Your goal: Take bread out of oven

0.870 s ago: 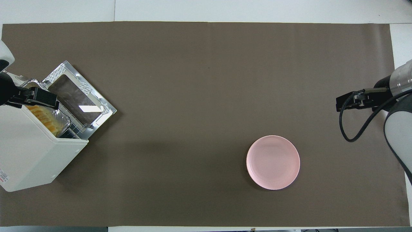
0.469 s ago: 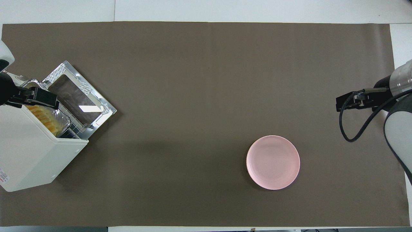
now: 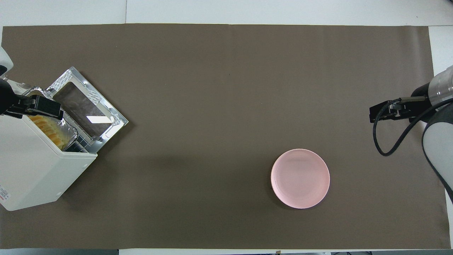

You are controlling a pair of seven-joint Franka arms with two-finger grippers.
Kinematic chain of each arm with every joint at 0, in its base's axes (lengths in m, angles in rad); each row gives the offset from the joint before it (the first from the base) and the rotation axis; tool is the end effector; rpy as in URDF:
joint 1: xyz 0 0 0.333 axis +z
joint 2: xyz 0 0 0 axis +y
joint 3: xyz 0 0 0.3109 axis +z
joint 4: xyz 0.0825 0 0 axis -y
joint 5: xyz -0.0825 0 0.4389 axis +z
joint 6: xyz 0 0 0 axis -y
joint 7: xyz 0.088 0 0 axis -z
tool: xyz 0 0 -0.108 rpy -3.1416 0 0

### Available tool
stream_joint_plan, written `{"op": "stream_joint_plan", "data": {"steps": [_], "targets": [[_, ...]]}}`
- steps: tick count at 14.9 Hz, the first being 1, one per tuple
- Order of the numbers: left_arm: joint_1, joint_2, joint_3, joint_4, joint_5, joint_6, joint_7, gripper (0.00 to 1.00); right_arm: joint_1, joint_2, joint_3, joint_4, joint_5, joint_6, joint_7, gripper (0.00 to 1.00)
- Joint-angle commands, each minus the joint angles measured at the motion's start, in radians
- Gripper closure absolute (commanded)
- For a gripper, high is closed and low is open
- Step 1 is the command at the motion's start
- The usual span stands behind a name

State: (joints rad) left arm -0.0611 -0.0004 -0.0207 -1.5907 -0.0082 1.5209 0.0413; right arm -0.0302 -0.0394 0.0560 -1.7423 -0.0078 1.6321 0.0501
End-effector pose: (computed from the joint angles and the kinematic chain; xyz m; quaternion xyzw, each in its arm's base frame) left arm 0.6010 -0.0502 0.6040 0.9975 -0.0615 -0.0348 0.0034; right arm 0.5961 0.0151 0.5569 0.9993 -0.0118 -0.0352 0.0063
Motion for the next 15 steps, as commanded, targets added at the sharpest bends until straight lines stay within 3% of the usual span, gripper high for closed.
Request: {"op": "stream_joint_plan", "data": {"steps": [1, 5, 9, 11, 15], "targets": [[0.012, -0.023, -0.007, -0.017, -0.006, -0.002, -0.003, 0.00, -0.014, -0.016, 0.008, -0.019, -0.014, 0.005, -0.024, 0.00], [0.004, -0.003, -0.005, 0.004, -0.001, -0.016, -0.092, 0.00, -0.014, -0.016, 0.008, -0.019, -0.014, 0.006, -0.024, 0.00], [0.000, 0.204, -0.004, 0.184, 0.036, -0.059, -0.254, 0.00, -0.014, -0.016, 0.008, -0.019, -0.014, 0.006, -0.024, 0.00], [-0.035, 0.305, -0.005, 0.234, 0.134, -0.045, -0.418, 0.00, -0.014, -0.016, 0.008, -0.019, -0.014, 0.006, -0.024, 0.00], [-0.039, 0.344, 0.008, 0.212, 0.178, 0.074, -0.644, 0.00, -0.014, -0.016, 0.008, -0.019, -0.014, 0.006, -0.024, 0.00]]}}
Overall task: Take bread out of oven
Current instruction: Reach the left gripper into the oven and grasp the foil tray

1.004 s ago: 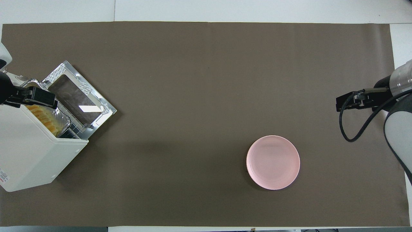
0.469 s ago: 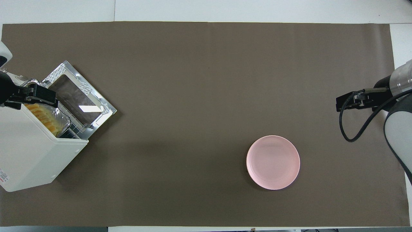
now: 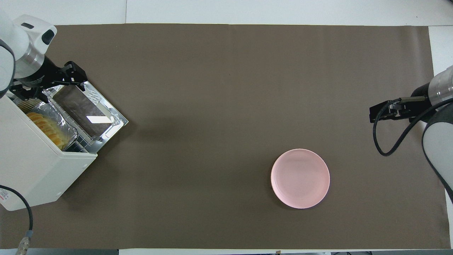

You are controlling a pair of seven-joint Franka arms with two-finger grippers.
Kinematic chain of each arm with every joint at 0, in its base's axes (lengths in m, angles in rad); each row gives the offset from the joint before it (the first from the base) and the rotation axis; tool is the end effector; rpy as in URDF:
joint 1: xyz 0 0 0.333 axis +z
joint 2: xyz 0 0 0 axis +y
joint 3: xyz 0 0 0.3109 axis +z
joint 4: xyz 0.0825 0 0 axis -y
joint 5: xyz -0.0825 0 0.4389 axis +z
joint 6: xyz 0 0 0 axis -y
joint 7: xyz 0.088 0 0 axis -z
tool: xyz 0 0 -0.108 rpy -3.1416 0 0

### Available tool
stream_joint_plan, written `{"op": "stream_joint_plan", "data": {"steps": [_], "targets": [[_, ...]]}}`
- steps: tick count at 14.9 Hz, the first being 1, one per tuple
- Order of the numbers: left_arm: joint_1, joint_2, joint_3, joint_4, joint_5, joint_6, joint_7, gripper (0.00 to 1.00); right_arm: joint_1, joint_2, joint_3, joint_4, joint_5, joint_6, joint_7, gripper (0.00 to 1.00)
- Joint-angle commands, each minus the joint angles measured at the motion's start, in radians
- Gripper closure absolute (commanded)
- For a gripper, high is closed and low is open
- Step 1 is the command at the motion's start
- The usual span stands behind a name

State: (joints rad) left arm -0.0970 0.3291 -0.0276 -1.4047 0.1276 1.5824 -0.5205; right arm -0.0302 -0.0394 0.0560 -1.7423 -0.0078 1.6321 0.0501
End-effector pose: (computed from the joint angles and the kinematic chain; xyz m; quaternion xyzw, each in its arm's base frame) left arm 0.6924 -0.0705 0.4915 -0.9770 -0.1907 0.0528 0.0799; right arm 0.5961 0.0151 0.5569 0.9993 -0.0118 -0.0352 0.0063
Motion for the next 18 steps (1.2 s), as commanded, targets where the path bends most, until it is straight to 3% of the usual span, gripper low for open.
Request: {"op": "stream_joint_plan", "data": {"steps": [1, 4, 10, 18], "targets": [[-0.010, 0.027, 0.020, 0.020, 0.081, 0.024, -0.128, 0.00, -0.014, -0.016, 0.008, -0.019, -0.014, 0.006, -0.024, 0.00], [-0.009, 0.012, 0.020, -0.112, 0.176, 0.123, -0.249, 0.00, -0.014, -0.016, 0.008, -0.019, -0.014, 0.005, -0.024, 0.00], [0.023, -0.054, 0.032, -0.321, 0.179, 0.312, -0.311, 0.00, -0.014, -0.016, 0.008, -0.019, -0.014, 0.006, -0.024, 0.00], [0.025, -0.085, 0.046, -0.430, 0.182, 0.407, -0.345, 0.01, -0.014, -0.016, 0.008, -0.019, -0.014, 0.005, -0.024, 0.00]]}}
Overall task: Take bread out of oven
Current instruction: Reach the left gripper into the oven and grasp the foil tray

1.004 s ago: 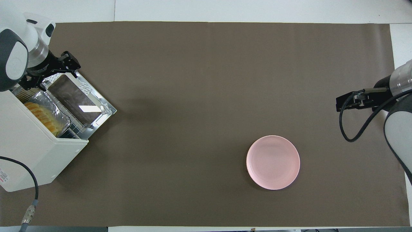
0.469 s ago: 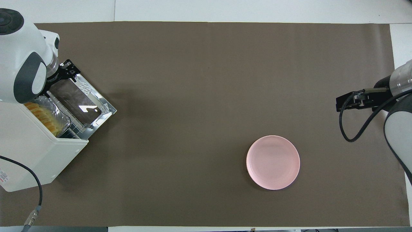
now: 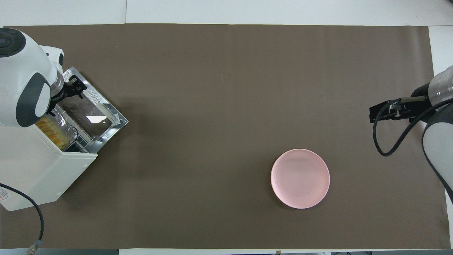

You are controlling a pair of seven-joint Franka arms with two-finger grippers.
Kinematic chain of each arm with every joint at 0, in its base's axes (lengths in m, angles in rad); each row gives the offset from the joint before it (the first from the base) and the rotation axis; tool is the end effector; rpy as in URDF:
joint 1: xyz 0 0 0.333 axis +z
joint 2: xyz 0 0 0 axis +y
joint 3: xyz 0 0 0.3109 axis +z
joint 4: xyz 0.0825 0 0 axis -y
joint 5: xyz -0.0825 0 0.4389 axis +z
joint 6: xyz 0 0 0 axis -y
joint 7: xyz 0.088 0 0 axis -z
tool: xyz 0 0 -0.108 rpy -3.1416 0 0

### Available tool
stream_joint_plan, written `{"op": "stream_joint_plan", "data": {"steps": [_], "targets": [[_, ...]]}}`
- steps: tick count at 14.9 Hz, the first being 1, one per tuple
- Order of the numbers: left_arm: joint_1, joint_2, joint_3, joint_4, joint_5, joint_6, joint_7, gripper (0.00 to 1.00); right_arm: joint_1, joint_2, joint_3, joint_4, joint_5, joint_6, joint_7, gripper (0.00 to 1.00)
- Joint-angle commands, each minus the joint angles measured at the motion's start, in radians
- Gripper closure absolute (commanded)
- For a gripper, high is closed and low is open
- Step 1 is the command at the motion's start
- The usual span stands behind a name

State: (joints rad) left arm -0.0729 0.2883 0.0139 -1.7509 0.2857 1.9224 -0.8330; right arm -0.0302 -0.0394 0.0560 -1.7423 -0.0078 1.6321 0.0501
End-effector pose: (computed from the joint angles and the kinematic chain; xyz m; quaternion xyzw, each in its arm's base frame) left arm 0.6725 -0.0202 0.3682 -0.9363 -0.3201 -0.0050 0.1445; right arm 0.5961 0.0151 0.5569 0.9993 -0.0118 -0.0352 0.0063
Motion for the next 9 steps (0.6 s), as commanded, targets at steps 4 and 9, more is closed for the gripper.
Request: {"op": "stream_joint_plan", "data": {"steps": [4, 9], "targets": [[0.024, -0.057, 0.004, -0.130, 0.024, 0.113, -0.037, 0.13, -0.014, -0.016, 0.008, -0.019, -0.015, 0.005, -0.024, 0.00], [0.025, -0.061, 0.003, -0.153, 0.024, 0.133, -0.034, 0.86, -0.014, -0.016, 0.008, -0.019, -0.014, 0.006, -0.024, 0.00]]}}
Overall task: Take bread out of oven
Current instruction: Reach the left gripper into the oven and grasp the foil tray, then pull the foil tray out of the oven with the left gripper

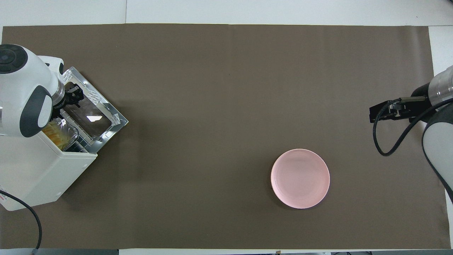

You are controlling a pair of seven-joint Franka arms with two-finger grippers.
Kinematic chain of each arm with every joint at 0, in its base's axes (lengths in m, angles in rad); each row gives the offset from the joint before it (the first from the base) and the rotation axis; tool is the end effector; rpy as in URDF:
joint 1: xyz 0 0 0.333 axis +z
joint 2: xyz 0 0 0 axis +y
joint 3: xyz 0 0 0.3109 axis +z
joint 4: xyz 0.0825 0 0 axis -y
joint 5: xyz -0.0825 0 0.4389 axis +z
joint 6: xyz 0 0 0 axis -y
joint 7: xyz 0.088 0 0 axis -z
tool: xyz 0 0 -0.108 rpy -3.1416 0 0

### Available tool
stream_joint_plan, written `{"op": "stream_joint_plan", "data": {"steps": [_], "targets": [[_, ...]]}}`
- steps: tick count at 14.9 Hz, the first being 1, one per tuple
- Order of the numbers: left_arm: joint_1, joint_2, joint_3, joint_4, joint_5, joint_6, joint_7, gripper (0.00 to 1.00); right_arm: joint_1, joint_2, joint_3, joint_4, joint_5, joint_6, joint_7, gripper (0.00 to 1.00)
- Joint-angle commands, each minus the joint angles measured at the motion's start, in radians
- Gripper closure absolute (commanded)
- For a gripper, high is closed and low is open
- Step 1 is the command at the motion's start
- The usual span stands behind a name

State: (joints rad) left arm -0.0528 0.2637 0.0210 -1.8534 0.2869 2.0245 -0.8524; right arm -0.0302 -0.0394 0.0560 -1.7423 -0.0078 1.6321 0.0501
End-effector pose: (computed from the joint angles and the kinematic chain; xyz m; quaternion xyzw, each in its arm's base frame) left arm 0.6576 -0.0049 0.3406 -0.9337 -0.3312 -0.0133 0.1355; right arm 0.5961 0.0151 0.5569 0.9993 -0.0118 -0.0352 0.0063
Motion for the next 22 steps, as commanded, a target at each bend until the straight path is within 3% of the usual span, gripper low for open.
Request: {"op": "stream_joint_plan", "data": {"steps": [1, 6, 10, 14, 22], "targets": [[0.005, -0.035, -0.004, -0.047, 0.023, 0.031, -0.004, 1.00, -0.014, -0.016, 0.008, -0.019, -0.015, 0.006, -0.024, 0.00], [-0.034, 0.011, -0.015, 0.064, 0.023, 0.022, 0.098, 1.00, -0.014, -0.016, 0.008, -0.019, -0.014, 0.006, -0.024, 0.00], [-0.195, 0.092, -0.023, 0.268, -0.020, -0.068, 0.108, 1.00, -0.014, -0.016, 0.008, -0.019, -0.014, 0.006, -0.024, 0.00], [-0.375, 0.244, -0.039, 0.535, -0.080, -0.245, 0.209, 1.00, -0.014, -0.016, 0.008, -0.019, -0.014, 0.006, -0.024, 0.00], [-0.625, 0.353, -0.061, 0.519, -0.132, -0.067, 0.268, 1.00, -0.014, -0.016, 0.008, -0.019, -0.014, 0.006, -0.024, 0.00]]}}
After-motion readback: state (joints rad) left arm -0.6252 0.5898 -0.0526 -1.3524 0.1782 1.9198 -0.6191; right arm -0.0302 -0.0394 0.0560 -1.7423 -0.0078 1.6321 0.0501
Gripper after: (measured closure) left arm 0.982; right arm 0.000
